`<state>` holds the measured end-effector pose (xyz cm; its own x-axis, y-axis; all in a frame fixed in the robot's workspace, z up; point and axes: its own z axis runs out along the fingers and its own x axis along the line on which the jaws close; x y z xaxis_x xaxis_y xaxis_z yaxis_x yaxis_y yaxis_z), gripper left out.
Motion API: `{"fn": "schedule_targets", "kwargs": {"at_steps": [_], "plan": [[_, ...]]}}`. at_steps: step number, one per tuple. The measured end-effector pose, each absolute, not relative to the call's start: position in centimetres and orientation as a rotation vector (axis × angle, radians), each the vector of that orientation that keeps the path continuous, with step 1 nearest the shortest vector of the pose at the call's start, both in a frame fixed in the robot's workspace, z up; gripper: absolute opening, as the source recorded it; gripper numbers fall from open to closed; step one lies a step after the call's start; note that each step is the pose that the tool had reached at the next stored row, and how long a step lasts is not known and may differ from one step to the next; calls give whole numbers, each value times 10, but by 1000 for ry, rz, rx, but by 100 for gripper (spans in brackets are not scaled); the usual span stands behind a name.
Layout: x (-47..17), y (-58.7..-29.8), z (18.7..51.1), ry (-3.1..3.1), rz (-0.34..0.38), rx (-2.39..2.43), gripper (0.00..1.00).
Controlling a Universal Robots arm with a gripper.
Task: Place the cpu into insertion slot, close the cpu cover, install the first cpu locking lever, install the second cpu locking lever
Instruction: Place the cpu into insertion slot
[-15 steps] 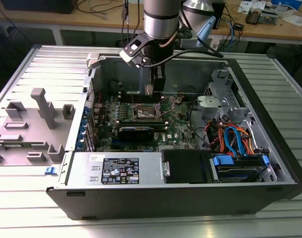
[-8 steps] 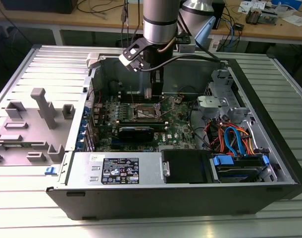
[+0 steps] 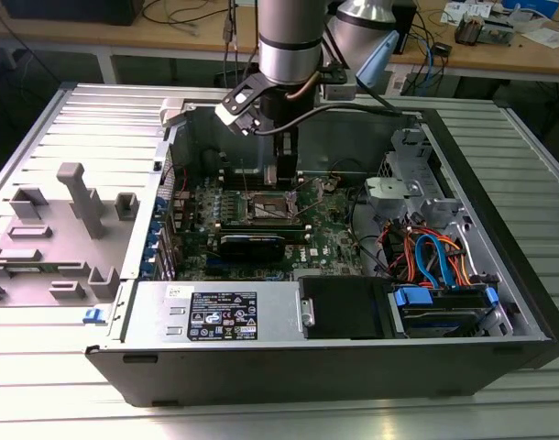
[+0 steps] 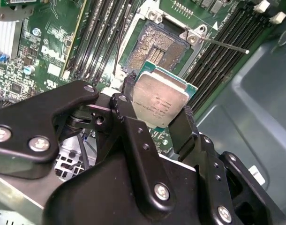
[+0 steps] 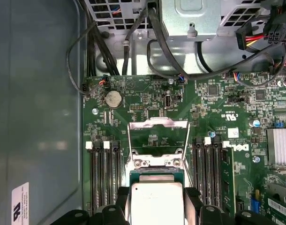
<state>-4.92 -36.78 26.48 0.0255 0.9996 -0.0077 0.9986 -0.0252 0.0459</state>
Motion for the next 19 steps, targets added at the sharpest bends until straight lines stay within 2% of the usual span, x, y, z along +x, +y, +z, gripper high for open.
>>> {"fn": "schedule_targets", "kwargs": {"at_steps": [19], "plan": [[-54,-368,256,2155,49,2209,55]]}}
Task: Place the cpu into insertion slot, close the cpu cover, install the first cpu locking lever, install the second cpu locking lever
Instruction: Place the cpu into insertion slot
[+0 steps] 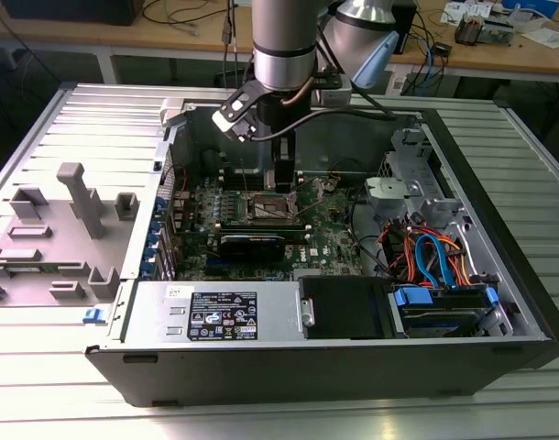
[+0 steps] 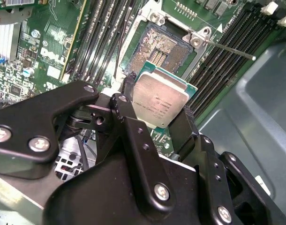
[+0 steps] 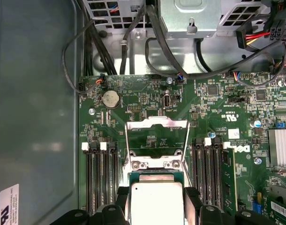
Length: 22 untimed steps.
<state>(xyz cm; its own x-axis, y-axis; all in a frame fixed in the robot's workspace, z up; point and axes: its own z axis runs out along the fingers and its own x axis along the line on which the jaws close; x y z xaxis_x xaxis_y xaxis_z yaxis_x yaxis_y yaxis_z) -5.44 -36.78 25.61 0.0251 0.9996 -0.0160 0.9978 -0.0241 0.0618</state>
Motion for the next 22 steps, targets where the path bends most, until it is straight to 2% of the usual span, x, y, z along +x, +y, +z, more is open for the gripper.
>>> {"fn": "schedule_targets", "kwargs": {"at_steps": [10,22], "plan": [[-60,-368,238,2170,63,2182,55],[-60,-368,236,2170,63,2182,55]]}}
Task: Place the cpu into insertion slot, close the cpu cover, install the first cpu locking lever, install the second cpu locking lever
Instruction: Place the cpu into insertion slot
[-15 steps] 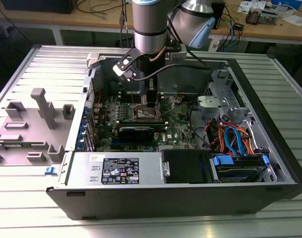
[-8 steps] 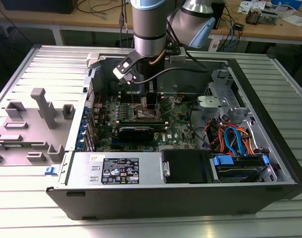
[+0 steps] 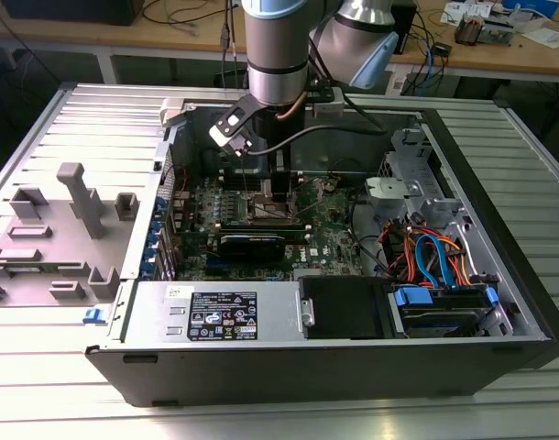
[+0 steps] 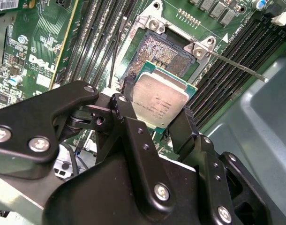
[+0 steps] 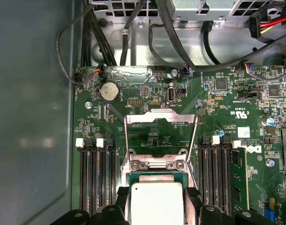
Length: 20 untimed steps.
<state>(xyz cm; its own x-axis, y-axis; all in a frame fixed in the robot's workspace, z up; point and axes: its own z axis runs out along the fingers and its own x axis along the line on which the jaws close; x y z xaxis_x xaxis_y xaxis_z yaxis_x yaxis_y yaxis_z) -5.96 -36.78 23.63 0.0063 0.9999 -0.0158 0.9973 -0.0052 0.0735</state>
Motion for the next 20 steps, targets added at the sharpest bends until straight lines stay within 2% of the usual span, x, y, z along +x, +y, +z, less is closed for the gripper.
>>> {"fn": "schedule_targets", "kwargs": {"at_steps": [20], "plan": [[-65,-368,207,2184,63,2168,55]]}}
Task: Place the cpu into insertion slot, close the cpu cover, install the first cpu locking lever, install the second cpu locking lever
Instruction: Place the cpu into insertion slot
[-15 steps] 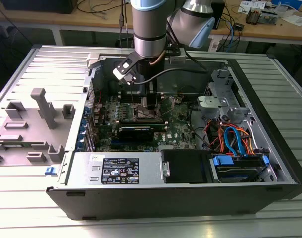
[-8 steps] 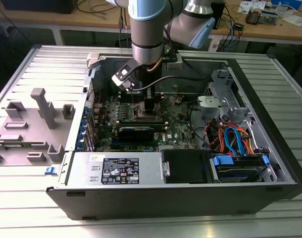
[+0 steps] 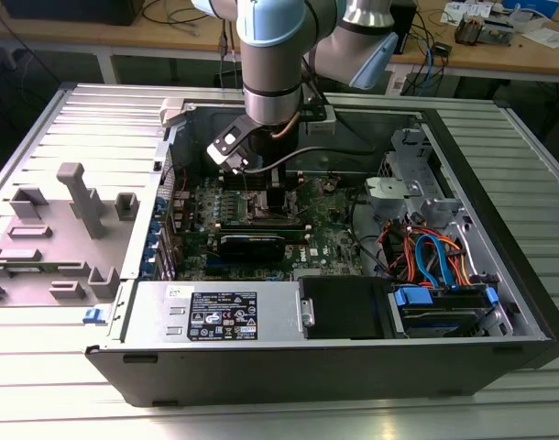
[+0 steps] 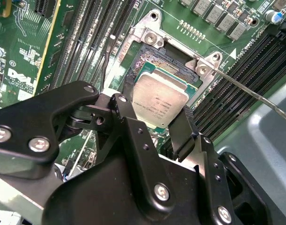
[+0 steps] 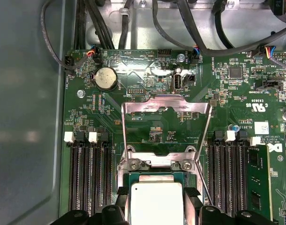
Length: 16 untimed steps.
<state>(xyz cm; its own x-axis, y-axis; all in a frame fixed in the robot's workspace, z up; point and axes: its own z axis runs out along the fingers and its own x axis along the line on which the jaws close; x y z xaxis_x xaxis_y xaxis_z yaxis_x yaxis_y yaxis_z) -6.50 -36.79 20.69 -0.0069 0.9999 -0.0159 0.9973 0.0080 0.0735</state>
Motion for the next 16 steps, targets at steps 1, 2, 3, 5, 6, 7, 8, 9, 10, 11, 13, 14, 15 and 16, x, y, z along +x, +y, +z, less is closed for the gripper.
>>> {"fn": "schedule_targets", "kwargs": {"at_steps": [1,2,3,5,6,7,8,9,10,11,13,14,15,16], "plan": [[-65,-368,207,2185,63,2168,55],[-65,-368,207,2185,63,2168,55],[-65,-368,207,2185,63,2168,55],[-66,-368,207,2183,63,2169,55],[-66,-368,206,2183,63,2169,55],[-66,-369,206,2183,63,2169,55],[-66,-370,205,2183,63,2169,55],[-66,-370,205,2183,63,2169,55],[-66,-371,204,2183,63,2169,55],[-66,-371,204,2183,62,2169,55],[-66,-371,203,2183,62,2169,55],[-67,-371,203,2183,62,2169,55],[-67,-371,203,2183,62,2169,55],[-67,-371,203,2183,62,2170,55]]}}
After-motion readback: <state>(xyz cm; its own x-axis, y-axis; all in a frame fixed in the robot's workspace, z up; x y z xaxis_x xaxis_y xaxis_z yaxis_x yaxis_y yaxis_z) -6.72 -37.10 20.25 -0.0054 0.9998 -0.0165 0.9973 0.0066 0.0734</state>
